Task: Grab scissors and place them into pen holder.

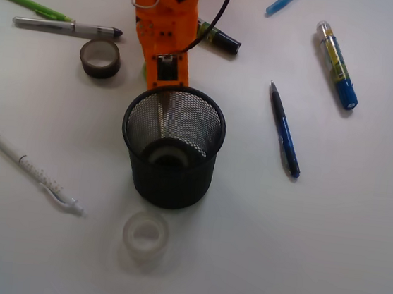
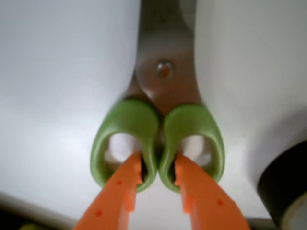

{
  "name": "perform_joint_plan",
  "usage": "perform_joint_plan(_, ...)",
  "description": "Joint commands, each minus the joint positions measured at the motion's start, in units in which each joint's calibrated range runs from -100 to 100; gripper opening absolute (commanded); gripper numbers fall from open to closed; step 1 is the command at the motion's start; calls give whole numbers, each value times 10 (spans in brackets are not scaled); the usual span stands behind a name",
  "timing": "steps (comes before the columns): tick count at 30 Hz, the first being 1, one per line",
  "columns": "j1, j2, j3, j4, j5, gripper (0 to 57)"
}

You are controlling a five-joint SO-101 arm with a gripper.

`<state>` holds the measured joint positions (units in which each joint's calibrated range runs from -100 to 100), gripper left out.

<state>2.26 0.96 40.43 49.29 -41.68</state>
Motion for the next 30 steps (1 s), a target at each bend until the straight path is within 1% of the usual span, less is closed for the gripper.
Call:
perform_joint_plan(1, 32, -53, -21, -1, 42, 2)
perform_joint_plan(8, 106, -227, -23, 31, 116, 2)
perform_joint_plan(13, 138, -358, -25, 26, 175, 2)
perform_joint_plan(15, 135, -413, -64, 24, 234, 2)
perform_joint_plan(18, 92, -434, -121, -6, 307, 2)
perform_joint_plan(22, 6, -398, -191, -59, 424, 2)
perform_joint_plan(24, -40, -321, -249, -54, 497, 2)
perform_joint_plan(27, -40, -209, -334, -13, 526, 2)
perform_joint_plan(30, -32, -86, -469, 56, 550, 2)
